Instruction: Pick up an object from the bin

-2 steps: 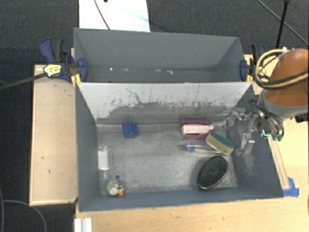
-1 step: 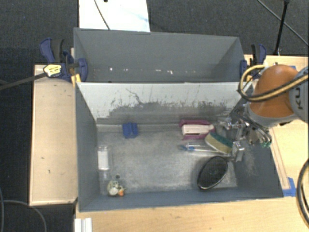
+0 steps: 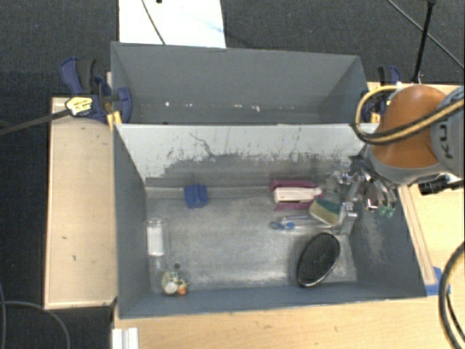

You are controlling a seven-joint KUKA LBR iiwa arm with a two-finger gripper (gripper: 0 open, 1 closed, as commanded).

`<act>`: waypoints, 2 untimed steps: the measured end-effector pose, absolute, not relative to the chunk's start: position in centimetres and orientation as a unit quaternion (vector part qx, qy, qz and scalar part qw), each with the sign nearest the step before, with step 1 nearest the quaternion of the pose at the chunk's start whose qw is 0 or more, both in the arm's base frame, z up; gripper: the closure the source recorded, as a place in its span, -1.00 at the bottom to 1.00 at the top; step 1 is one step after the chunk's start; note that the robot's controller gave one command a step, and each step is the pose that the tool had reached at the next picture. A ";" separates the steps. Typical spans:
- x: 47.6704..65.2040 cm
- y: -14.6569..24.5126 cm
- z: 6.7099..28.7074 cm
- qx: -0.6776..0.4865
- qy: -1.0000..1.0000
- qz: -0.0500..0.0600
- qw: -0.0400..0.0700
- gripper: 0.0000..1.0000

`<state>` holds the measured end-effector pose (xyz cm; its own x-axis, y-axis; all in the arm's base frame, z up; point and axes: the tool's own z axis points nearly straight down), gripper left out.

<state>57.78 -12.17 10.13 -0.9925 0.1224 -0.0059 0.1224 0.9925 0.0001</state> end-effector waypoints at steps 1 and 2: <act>57.2 -11.7 10.1 0.182 0.983 0.000 0.002 -1.00; 58.2 -11.2 6.8 0.311 0.950 -0.001 -0.003 -1.00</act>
Offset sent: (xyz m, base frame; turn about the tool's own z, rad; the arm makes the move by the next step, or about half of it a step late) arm -0.0071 0.0053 -0.0013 0.2434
